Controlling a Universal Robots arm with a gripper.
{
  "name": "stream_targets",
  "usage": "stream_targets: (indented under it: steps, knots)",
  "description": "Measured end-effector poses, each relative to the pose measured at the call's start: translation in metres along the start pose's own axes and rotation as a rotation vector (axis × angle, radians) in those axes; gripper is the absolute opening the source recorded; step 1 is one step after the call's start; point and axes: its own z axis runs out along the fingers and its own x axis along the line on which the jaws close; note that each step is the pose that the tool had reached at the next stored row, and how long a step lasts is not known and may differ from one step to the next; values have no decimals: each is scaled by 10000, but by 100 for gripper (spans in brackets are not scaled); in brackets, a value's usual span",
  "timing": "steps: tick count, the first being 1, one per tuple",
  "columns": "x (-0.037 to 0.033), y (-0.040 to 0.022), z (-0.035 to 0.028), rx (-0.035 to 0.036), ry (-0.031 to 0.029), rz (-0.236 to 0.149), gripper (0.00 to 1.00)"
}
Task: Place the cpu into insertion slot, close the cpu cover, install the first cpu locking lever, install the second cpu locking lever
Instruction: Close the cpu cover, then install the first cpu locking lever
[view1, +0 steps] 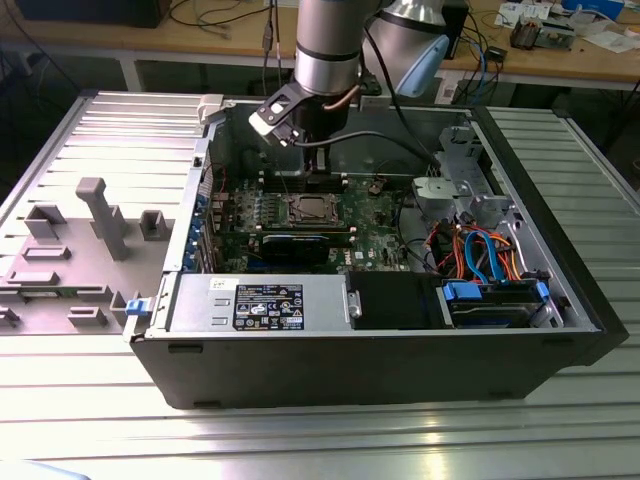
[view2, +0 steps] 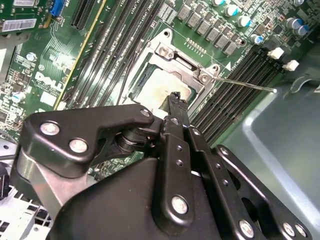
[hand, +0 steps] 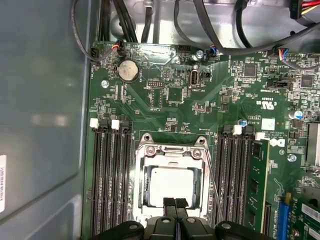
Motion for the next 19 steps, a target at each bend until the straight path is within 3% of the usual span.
stream_targets:
  steps: [10, 19]
  knots:
    - [-1, -6, -164, 1, 0, 0, 11]
    - [0, -6, -173, 2, 0, 0, 11]
